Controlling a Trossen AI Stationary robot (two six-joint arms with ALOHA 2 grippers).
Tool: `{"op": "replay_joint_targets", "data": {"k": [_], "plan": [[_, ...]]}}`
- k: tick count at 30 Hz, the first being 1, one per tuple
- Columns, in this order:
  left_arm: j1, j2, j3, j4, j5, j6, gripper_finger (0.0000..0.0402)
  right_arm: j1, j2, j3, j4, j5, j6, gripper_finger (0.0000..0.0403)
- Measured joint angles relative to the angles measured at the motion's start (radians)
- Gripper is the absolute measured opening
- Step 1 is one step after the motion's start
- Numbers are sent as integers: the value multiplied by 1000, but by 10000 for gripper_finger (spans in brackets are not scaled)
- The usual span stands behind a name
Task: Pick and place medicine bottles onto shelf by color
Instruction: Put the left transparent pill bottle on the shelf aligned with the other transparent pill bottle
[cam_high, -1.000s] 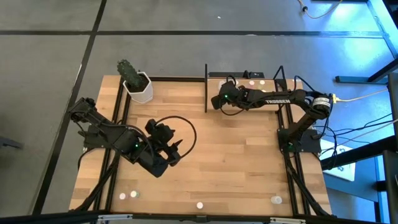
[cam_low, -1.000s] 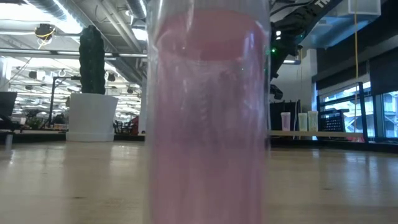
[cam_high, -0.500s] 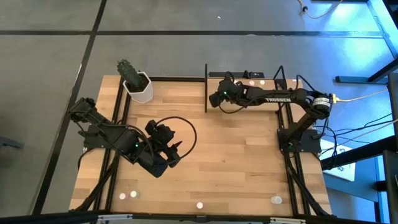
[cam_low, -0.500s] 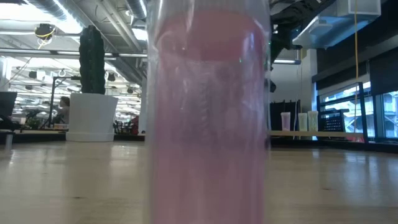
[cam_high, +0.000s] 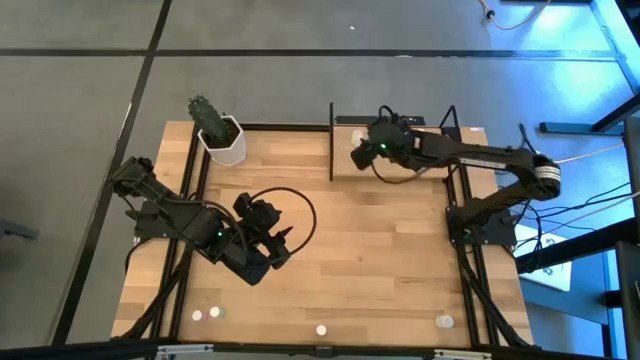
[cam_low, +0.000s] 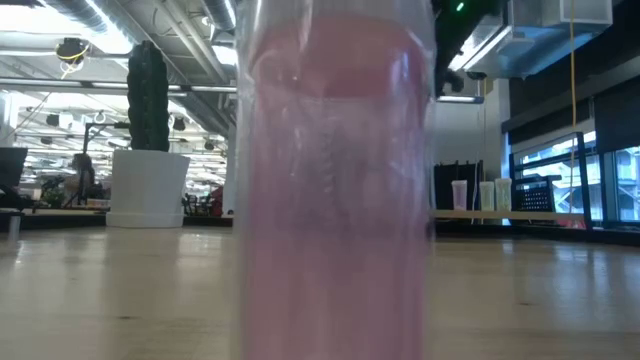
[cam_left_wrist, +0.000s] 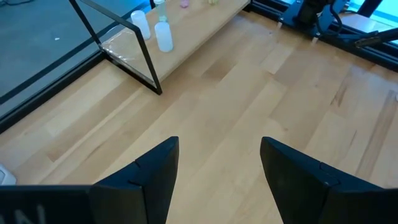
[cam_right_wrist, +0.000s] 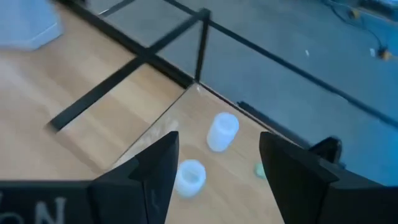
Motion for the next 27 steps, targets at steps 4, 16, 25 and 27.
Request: {"op": "replay_joint_targets", "data": {"k": [4, 16, 25, 27], "plan": [[0, 0, 0, -1, 0, 0, 220, 61, -47, 0, -42, -18, -69, 225], [0, 0, 0, -2, -1, 0, 220, 119, 33, 0, -152, -250, -318, 173], [0, 0, 0, -2, -1, 0, 220, 58, 156, -2, -150, -322, -463, 14], [0, 0, 0, -2, -1, 0, 220, 35, 170, -2, -147, -325, -479, 9]]}}
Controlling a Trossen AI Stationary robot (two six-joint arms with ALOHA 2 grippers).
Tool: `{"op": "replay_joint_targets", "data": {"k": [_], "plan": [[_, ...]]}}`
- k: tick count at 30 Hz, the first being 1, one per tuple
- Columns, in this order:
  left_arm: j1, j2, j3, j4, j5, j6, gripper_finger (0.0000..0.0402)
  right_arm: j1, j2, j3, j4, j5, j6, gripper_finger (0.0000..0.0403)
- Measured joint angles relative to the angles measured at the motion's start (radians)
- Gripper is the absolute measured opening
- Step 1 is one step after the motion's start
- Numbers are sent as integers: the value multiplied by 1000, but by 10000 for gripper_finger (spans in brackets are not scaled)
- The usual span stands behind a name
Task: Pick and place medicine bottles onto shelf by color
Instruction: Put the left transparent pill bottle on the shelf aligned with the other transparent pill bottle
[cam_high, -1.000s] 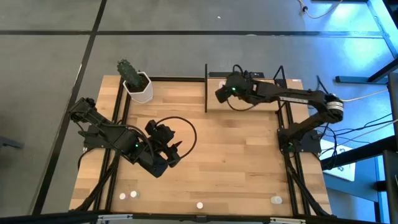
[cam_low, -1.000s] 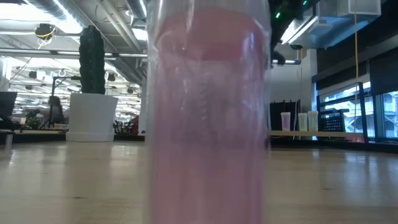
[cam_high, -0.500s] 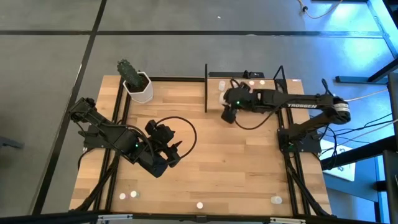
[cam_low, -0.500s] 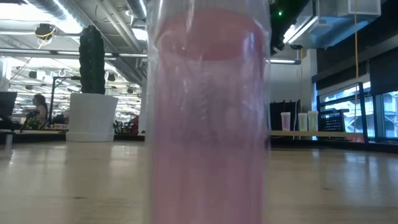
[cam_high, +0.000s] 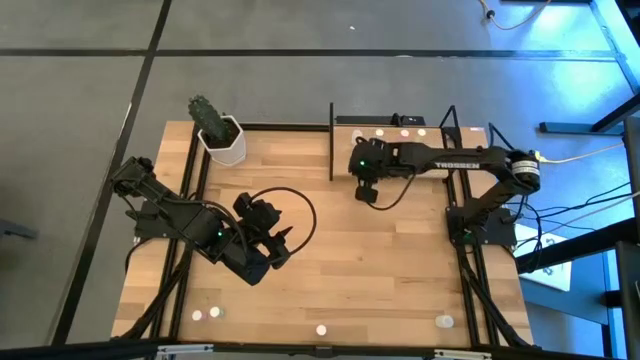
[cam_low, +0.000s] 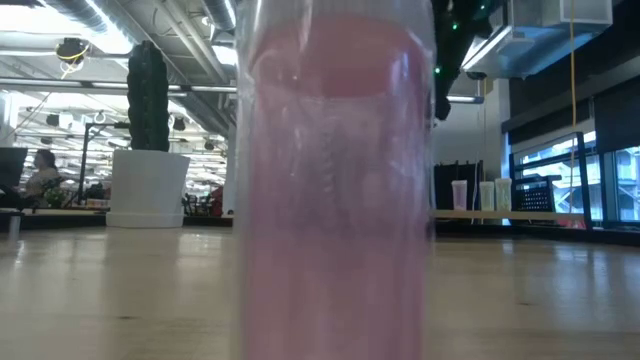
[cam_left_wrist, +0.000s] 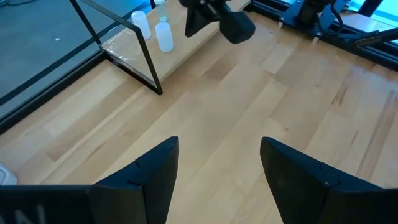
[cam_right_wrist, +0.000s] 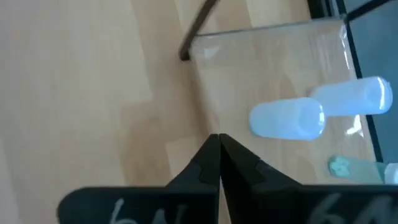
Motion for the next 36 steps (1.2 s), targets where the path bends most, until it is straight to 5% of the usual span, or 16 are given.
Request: {"op": "replay_joint_targets", "data": {"k": [10, 36], "plan": [[0, 0, 0, 0, 0, 0, 220, -118, 62, 0, 3, -216, -42, 6], [0, 0, 0, 1, -8, -3, 220, -179, 116, 0, 103, -137, -96, 4]]}}
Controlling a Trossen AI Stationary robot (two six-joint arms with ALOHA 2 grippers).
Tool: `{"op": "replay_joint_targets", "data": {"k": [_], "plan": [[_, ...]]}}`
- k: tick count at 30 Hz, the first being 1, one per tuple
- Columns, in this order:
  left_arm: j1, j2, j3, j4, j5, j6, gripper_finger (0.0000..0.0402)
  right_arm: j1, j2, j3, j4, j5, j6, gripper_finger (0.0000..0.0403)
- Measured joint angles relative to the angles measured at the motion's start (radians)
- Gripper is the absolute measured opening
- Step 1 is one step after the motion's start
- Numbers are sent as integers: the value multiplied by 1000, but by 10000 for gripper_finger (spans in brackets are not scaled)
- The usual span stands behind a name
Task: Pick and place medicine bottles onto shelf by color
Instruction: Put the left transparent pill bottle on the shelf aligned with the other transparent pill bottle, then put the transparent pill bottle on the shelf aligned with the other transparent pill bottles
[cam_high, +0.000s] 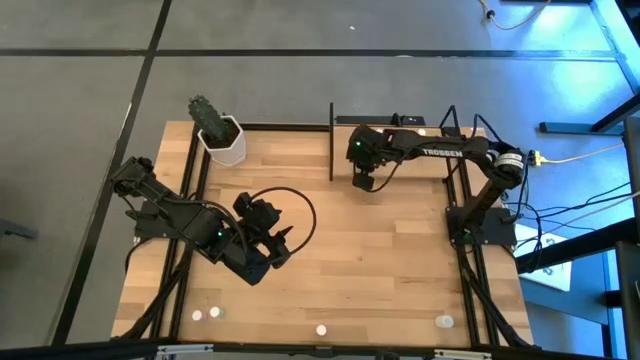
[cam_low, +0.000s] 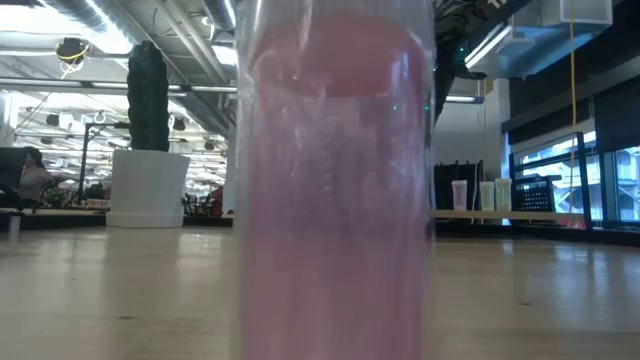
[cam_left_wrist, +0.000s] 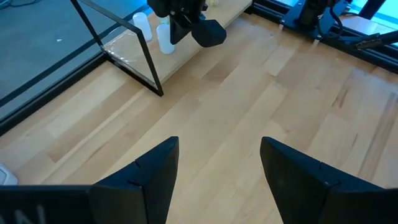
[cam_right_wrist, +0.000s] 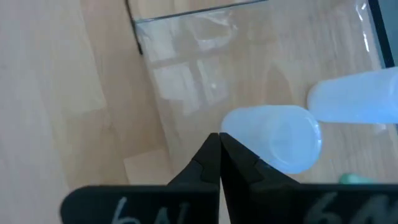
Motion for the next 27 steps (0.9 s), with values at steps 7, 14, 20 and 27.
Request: {"op": "replay_joint_targets", "data": {"k": [7, 14, 20, 27], "plan": [[0, 0, 0, 0, 0, 0, 220, -24, 0, 0, 19, 0, -2, 4], [0, 0, 0, 0, 0, 0, 220, -44, 0, 0, 56, 0, -3, 4], [0, 0, 0, 0, 0, 1, 220, -51, 0, 0, 62, -21, -3, 4], [1, 0, 0, -5, 0, 1, 220, 19, -50, 1, 25, -56, 27, 4]]}}
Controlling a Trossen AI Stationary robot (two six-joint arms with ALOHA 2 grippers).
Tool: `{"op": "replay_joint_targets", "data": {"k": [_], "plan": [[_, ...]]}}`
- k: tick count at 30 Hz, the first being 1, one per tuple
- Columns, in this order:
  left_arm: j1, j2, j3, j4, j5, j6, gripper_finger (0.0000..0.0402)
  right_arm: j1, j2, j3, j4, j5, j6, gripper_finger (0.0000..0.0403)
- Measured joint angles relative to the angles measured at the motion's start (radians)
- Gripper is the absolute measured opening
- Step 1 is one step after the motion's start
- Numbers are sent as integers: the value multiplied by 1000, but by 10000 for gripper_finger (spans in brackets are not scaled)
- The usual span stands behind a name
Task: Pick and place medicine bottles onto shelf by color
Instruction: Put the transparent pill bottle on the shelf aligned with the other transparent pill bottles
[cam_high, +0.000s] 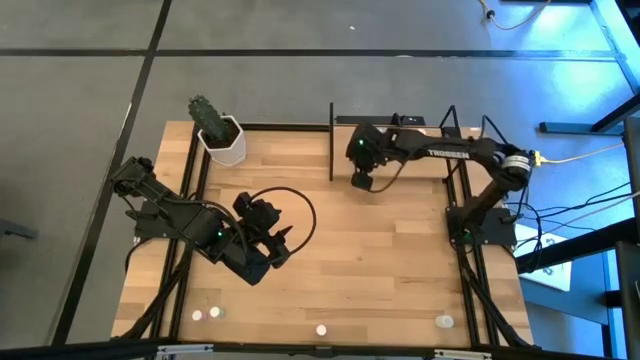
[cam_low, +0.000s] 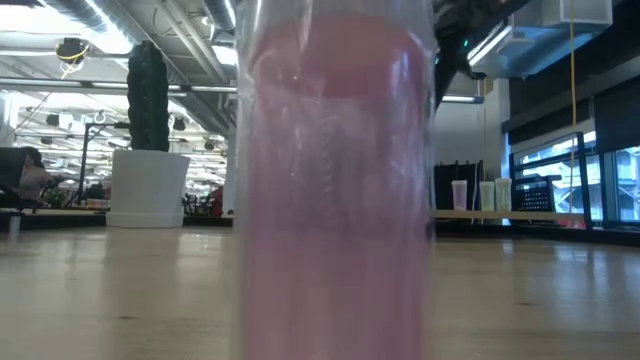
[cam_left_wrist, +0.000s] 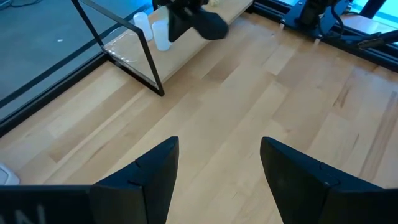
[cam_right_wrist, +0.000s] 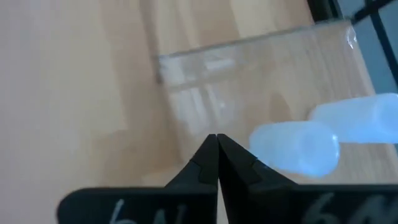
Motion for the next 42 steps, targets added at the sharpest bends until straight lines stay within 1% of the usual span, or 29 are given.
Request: {"op": "replay_joint_targets", "data": {"k": [6, 11, 15, 18, 22, 25, 29, 34, 38, 42], "plan": [[0, 0, 0, -24, 0, 0, 220, 146, -119, 28, -92, 118, 56, 4], [0, 0, 0, -27, 16, 2, 220, 297, -220, 31, -106, 132, 148, 4], [-4, 0, 0, -46, 69, 2, 220, 421, -270, 31, -106, 138, 233, 4], [-9, 0, 0, -51, 132, 1, 220, 518, -288, 31, -107, 143, 265, 4], [-28, 0, 0, -55, 220, 1, 220, 648, -290, 31, -116, 223, 287, 4], [-52, 0, 0, -78, 245, -34, 220, 730, -291, 31, -127, 250, 291, 4], [-90, 0, 0, -81, 246, -103, 220, 813, -294, 31, -136, 249, 315, 4], [-148, 3, 0, -77, 246, -158, 220, 891, -318, 31, -184, 247, 319, 4], [-187, 11, 0, -76, 244, -165, 220, 947, -356, 31, -233, 194, 349, 4], [-212, 13, 0, -75, 240, -165, 220, 1014, -388, 31, -308, 138, 467, 4]]}}
